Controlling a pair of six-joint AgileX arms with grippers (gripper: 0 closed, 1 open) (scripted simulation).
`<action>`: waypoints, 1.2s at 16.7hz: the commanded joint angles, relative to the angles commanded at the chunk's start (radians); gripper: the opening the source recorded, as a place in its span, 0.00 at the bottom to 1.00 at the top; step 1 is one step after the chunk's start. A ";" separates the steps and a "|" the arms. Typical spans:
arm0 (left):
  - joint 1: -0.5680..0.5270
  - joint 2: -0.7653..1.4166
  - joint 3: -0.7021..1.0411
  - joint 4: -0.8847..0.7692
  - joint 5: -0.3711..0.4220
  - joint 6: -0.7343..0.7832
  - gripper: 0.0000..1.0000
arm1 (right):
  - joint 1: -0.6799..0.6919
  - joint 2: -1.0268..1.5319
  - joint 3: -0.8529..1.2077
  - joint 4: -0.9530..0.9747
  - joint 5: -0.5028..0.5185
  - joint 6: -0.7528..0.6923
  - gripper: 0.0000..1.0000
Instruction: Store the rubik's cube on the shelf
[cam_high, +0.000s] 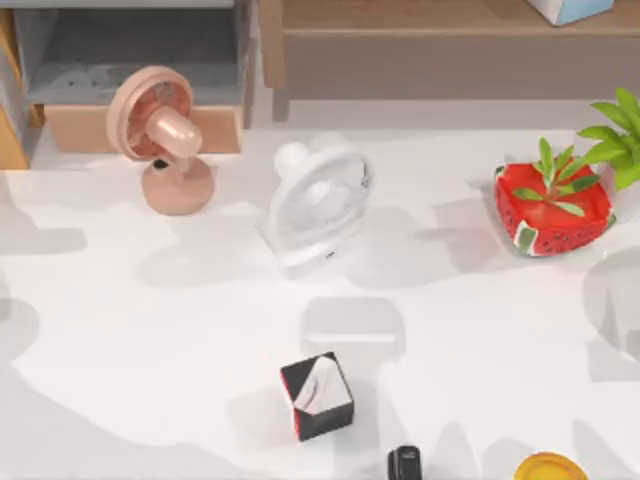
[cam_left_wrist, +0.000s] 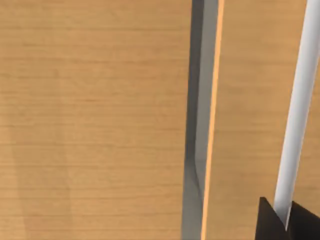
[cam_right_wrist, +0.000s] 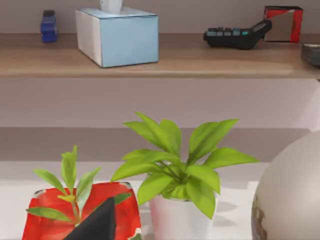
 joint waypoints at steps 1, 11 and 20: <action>0.000 0.000 0.000 0.000 0.000 0.000 0.00 | 0.000 0.000 0.000 0.000 0.000 0.000 1.00; 0.076 -0.090 -0.231 0.122 0.082 0.005 0.00 | 0.000 0.000 0.000 0.000 0.000 0.000 1.00; 0.134 -0.131 -0.330 0.185 0.143 0.009 0.00 | 0.000 0.000 0.000 0.000 0.000 0.000 1.00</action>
